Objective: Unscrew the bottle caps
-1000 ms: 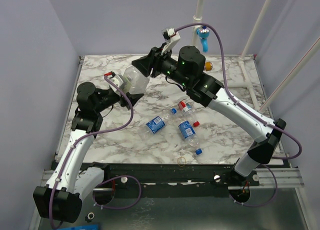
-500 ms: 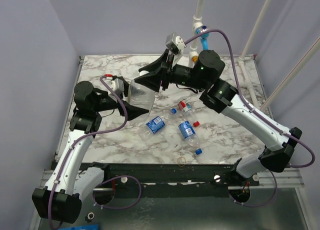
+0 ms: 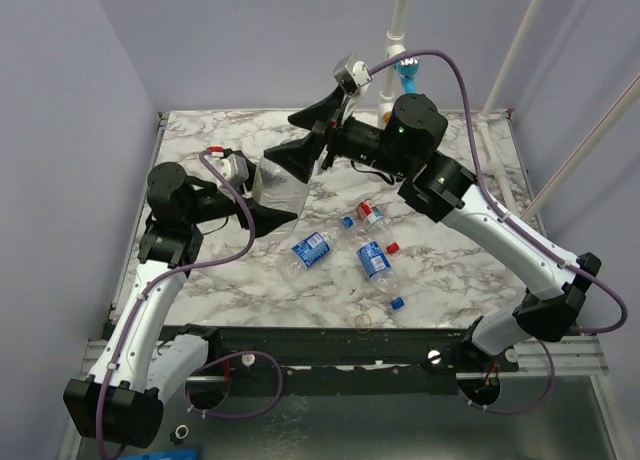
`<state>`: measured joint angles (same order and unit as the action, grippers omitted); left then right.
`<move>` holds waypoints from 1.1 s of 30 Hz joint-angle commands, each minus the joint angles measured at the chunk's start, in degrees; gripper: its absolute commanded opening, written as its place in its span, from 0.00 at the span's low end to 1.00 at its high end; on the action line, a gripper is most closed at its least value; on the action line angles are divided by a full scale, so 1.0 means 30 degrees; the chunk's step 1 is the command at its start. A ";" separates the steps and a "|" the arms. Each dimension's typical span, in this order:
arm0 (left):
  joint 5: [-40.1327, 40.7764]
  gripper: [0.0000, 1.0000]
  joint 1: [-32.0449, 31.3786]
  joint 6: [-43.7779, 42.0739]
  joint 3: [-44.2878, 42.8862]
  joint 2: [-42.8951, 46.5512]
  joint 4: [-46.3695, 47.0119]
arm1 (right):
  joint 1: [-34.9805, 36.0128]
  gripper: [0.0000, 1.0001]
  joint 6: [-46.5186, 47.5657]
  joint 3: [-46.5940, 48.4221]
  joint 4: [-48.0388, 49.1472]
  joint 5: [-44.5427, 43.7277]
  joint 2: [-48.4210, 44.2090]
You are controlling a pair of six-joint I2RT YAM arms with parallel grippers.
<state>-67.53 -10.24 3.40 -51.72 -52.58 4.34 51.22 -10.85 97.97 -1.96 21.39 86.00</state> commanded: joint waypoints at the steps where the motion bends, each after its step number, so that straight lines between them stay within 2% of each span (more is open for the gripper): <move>1: 0.5462 0.01 0.0015 -0.3512 0.0487 0.0679 -0.0348 | 0.0006 1.00 -0.1720 0.1702 -0.1815 -0.4908 0.0855; 5: 0.7834 0.00 0.0015 -0.4516 0.0811 0.0768 -0.0383 | 0.0036 1.00 -0.2794 0.2598 -0.2403 -0.5586 0.1539; 8: 0.8473 0.00 0.0015 -0.4729 0.0890 0.0742 -0.0362 | 0.0044 1.00 -0.2849 0.3232 -0.3156 -0.6259 0.2128; 16: 0.7879 0.00 0.0015 -0.4311 0.1117 0.0654 -0.0370 | 0.0051 1.00 -0.2599 0.2036 -0.1860 -0.2776 0.2178; 18: 0.7852 0.00 0.0014 -0.4260 0.1095 0.0596 -0.0416 | 0.0040 0.95 -0.2551 0.1890 -0.1802 -0.2403 0.2261; 24: 0.7865 0.00 0.0015 -0.3975 0.1054 0.0444 -0.0437 | 0.0042 0.65 -0.2379 0.1854 -0.2312 -0.1661 0.2749; 27: 0.7509 0.01 0.0015 -0.3975 0.1029 0.0347 -0.0744 | 0.0036 0.39 -0.2243 0.1702 -0.2450 -0.1955 0.2965; 28: 0.7332 0.05 0.0015 -0.3971 0.1014 0.0274 -0.0934 | 0.0044 0.30 -0.2134 0.1583 -0.2400 -0.2196 0.2945; 29: 0.7207 0.14 0.0014 -0.3975 0.1009 0.0227 -0.1147 | 0.0050 0.25 -0.1966 0.1391 -0.2355 -0.2416 0.2918; 31: 0.7318 0.55 0.0015 -0.3684 0.1013 0.0095 -0.1634 | 0.0035 0.23 -0.1646 0.1000 -0.2140 -0.2792 0.2811; 33: 0.7486 0.91 0.0015 -0.3540 0.0905 -0.0087 -0.2559 | 0.0035 0.20 -0.1079 0.0495 -0.1860 -0.3171 0.2572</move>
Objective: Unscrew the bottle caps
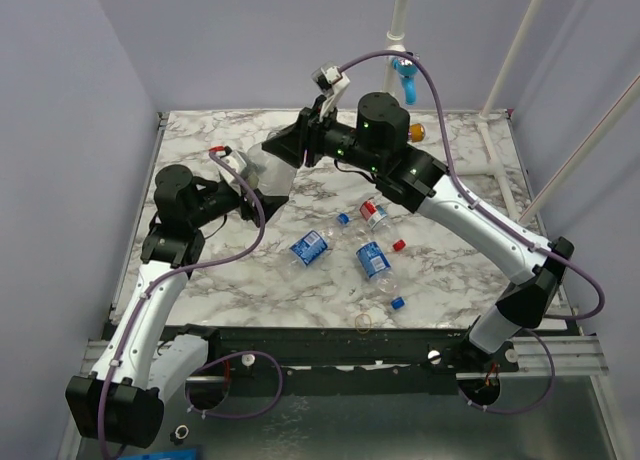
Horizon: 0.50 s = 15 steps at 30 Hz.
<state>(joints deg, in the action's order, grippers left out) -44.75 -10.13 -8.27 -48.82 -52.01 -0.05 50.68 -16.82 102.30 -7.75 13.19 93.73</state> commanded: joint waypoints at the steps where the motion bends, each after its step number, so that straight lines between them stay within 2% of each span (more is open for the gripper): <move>1: 0.0126 0.98 -0.0022 0.0420 -0.0168 -0.0368 -0.1440 | 0.0222 0.19 0.1196 -0.1317 0.0206 -0.0744 -0.0173; 9: 0.3937 0.99 -0.0025 0.0521 -0.0077 -0.0234 -0.3909 | 0.0075 0.16 0.4617 -0.4334 0.1983 -0.5197 -0.0592; 15: 0.6398 0.99 -0.0022 -0.0086 0.1133 0.1073 -0.5111 | -0.0698 0.13 0.5704 -0.5323 0.4459 -0.6467 0.1057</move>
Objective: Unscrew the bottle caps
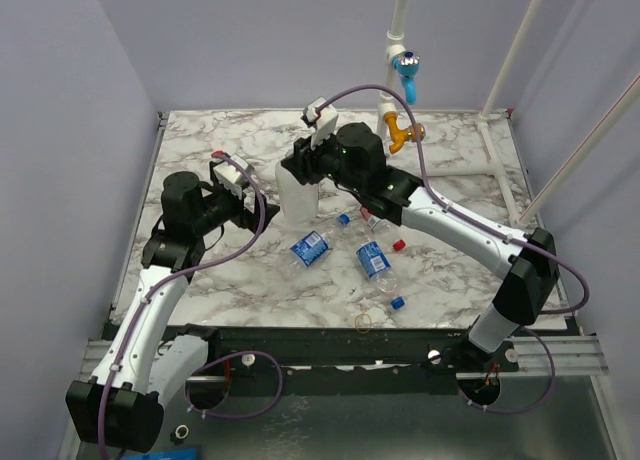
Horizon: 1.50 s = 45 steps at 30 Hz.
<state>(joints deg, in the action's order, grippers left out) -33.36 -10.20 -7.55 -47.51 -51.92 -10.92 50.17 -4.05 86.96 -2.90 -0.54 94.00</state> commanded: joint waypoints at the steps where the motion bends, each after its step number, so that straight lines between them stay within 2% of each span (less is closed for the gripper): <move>1: 0.2800 0.99 0.0000 -0.0393 0.0738 0.1200 -0.1703 | -0.0677 0.13 0.1799 -0.0244 0.3451 -0.1969 0.1275; 5: 0.2818 0.99 0.0000 -0.0762 0.0776 0.1695 -0.2825 | -0.1415 0.13 0.2047 0.0358 0.4978 -0.1695 0.3059; 11: 0.2132 0.99 0.0000 -0.1135 0.0500 0.1721 -0.4238 | -0.2216 0.13 0.1978 0.2951 0.5213 -0.1291 0.6033; 19: 0.1609 0.99 0.0000 -0.1439 0.0441 0.1662 -0.4490 | -0.3130 0.13 0.0562 0.4801 0.5590 -0.0644 0.8242; 21: 0.1387 0.99 -0.0003 -0.1467 0.0462 0.1614 -0.4498 | -0.3134 0.16 0.0463 0.5034 0.5466 -0.0514 0.8561; 23: 0.1202 0.99 0.0000 -0.1467 0.0461 0.1553 -0.4513 | -0.3131 0.20 0.0280 0.5057 0.5363 -0.0467 0.8752; 28: 0.0775 0.99 0.0000 -0.1584 0.0480 0.1291 -0.4551 | -0.3184 0.40 0.0085 0.5333 0.4576 -0.0534 0.9086; 33: 0.0494 0.99 0.0000 -0.1671 0.0335 0.1145 -0.4564 | -0.3195 0.68 0.0061 0.5728 0.3966 -0.0653 0.9189; 38: 0.0256 0.99 0.0000 -0.1846 0.0303 0.1158 -0.4557 | -0.3213 0.87 0.0011 0.6307 0.3424 -0.0857 0.8917; 40: 0.0114 0.99 -0.0003 -0.1933 0.0286 0.1139 -0.4546 | -0.3202 0.99 -0.0021 0.6355 0.3318 -0.0952 0.8581; 45: -0.0165 0.99 0.0000 -0.1816 0.0149 0.0788 -0.4536 | -0.3206 1.00 -0.0226 0.5799 0.3084 -0.0979 0.7336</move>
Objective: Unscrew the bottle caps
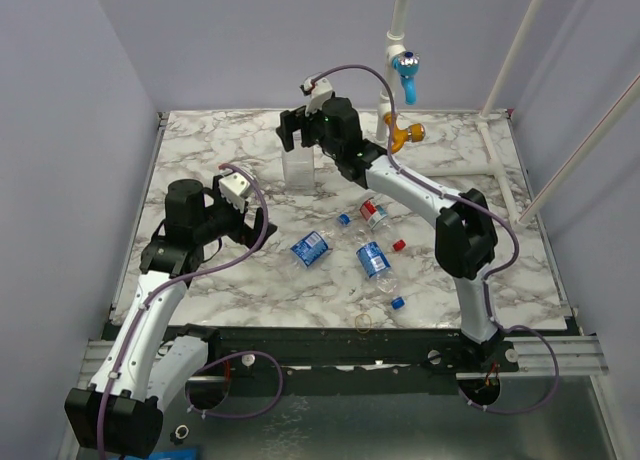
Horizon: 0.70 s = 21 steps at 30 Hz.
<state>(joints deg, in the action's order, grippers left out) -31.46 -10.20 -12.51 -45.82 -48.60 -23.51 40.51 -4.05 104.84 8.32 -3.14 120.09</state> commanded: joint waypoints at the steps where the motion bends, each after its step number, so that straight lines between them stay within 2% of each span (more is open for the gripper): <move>1: -0.0897 0.99 0.0000 -0.0165 -0.0402 -0.0404 -0.0361 | 0.0008 1.00 -0.0323 -0.0387 -0.0636 -0.0021 -0.1770; 5: -0.1741 0.99 -0.0002 -0.0123 -0.0335 -0.1027 -0.0366 | 0.0058 1.00 -0.1047 -0.1495 -0.0897 0.0690 -0.3231; 11: -0.2604 0.99 -0.0293 0.0434 -0.0559 -0.3553 -0.0254 | 0.0066 1.00 -0.2180 -0.4519 -0.0525 0.2260 -0.5919; 15: -0.2062 0.99 -0.1493 0.0745 -0.0812 -0.5541 0.0102 | 0.0369 1.00 -0.2655 -0.6943 -0.0556 0.3381 -0.8113; 21: -0.0195 0.99 -0.3685 0.2018 -0.1395 -0.8767 0.2315 | 0.0503 1.00 -0.3694 -1.2867 0.1312 0.5429 -1.2353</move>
<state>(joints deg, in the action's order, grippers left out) -35.97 -16.95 -9.65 -46.74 -69.06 -21.96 41.87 -11.94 74.32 8.32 8.05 90.13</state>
